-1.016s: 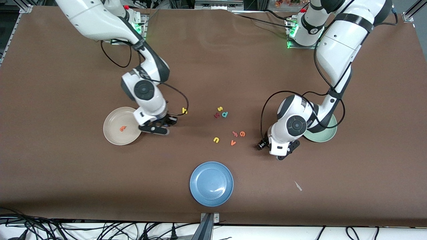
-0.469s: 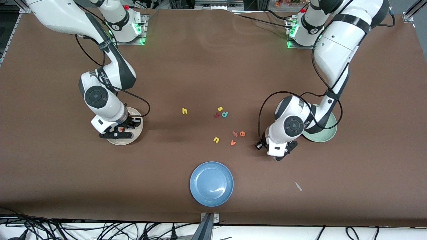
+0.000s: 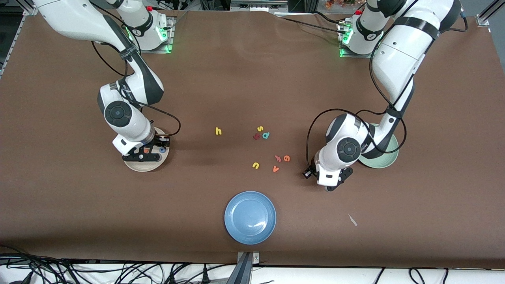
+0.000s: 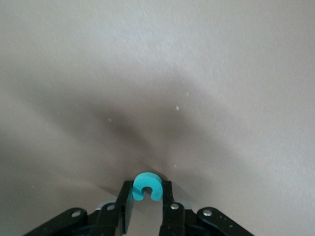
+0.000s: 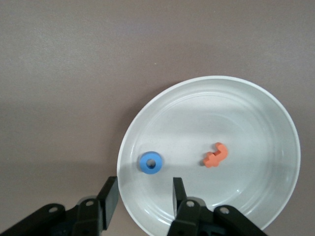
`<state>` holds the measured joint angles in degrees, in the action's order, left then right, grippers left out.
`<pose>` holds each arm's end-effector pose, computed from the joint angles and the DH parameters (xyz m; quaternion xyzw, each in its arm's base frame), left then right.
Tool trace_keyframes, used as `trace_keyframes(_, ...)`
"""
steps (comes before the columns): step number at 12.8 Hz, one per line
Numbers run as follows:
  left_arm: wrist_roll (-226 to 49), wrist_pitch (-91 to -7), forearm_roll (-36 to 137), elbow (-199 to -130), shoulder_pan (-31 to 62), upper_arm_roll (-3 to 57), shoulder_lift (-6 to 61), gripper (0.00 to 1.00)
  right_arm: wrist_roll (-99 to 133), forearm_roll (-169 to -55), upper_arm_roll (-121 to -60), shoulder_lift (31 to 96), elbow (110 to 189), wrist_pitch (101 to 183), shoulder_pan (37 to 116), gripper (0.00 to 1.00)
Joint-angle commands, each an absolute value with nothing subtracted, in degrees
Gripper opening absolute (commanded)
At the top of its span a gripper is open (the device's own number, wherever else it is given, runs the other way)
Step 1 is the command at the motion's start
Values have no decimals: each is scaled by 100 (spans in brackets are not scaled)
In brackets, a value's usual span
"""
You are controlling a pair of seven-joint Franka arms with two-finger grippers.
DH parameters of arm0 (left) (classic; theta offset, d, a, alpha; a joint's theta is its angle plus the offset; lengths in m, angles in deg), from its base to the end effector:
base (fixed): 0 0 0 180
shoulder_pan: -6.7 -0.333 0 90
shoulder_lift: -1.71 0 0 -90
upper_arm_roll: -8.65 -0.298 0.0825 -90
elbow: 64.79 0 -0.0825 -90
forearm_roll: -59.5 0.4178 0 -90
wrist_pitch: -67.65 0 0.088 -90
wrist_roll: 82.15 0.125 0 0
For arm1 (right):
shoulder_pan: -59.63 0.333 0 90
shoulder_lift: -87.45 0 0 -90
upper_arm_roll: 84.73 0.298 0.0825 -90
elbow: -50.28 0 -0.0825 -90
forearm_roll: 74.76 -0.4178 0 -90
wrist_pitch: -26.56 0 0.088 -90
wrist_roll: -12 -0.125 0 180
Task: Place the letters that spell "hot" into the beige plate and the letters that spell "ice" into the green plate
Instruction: 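Drop the teal c on the green plate while the right gripper reaches yellow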
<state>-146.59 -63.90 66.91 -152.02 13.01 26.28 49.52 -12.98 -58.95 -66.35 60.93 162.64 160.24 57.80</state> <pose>0.6656 -0.2661 0.1262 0.9350 0.3482 -0.0533 0.0402 0.6003 0.1713 0.1838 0.9992 0.0114 -0.0172 0.0338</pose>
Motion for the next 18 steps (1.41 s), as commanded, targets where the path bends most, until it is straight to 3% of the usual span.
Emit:
trace_keyframes(1,-14187,-5386,6785,-15110,1041,2693,4533,13,-1627,-6366,-6523,6241,16402,16103,5813,53)
trace_keyframes(5,-12237,-3636,6416,-15189,295,2685,3777,14,-3050,-6492,-6381,6057,16393,16576,6470,54)
trace_keyframes(7,-11366,-3195,6424,-15329,-84,2685,3678,14,-3631,-6465,-6381,5925,16375,16797,6875,56)
trace_keyframes(12,-10484,-3515,6521,-16251,-665,2676,3661,20,-3942,-6386,-6381,5731,16366,17070,7430,57)
trace_keyframes(13,-10483,-3762,6521,-16401,-665,2676,3669,31,-3942,-6316,-6381,5696,16366,17079,7474,57)
trace_keyframes(14,-10483,-3929,6503,-16507,-674,2676,3687,49,-3942,-6046,-6381,5626,16366,17096,7483,57)
trace_keyframes(16,-10483,-3949,6503,-16525,-674,2685,3670,99,-3942,-5798,-6381,5529,16366,17201,7483,61)
trace_keyframes(18,-10649,-3914,6416,-16307,-613,2754,3565,100,-3942,-5788,-6381,5494,16366,17228,7553,61)
